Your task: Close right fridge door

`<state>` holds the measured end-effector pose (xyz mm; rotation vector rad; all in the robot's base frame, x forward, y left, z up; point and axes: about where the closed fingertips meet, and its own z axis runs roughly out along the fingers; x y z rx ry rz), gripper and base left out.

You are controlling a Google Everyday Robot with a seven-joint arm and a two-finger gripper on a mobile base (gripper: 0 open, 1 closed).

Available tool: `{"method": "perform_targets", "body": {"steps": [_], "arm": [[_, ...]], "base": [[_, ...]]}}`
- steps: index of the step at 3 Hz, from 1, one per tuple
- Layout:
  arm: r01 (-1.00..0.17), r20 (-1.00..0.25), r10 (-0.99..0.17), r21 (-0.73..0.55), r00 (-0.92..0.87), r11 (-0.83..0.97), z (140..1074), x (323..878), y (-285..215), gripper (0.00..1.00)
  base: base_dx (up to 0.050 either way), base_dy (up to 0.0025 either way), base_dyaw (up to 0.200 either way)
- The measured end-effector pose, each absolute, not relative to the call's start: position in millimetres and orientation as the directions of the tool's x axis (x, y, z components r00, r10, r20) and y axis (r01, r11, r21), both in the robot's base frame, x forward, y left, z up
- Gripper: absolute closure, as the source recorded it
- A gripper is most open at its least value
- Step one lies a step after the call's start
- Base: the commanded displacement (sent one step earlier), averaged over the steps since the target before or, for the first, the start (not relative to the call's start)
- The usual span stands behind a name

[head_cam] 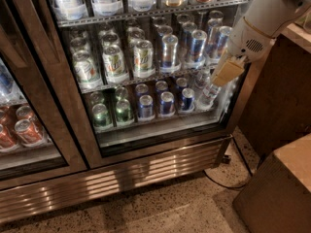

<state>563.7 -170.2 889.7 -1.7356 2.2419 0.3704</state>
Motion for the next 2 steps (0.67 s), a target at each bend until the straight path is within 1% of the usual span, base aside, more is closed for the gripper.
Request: {"method": "perform_targets", "body": {"steps": [1, 2], "arm": [[-0.969, -0.373, -0.897, 0.03, -0.238, 0.245, 889.7, 563.7, -170.2, 1.0], [-0.969, -0.373, -0.897, 0.03, -0.238, 0.245, 889.7, 563.7, -170.2, 1.0]], "base": [[-0.05, 0.00002, 0.0], [0.0, 0.0, 0.0]]}}
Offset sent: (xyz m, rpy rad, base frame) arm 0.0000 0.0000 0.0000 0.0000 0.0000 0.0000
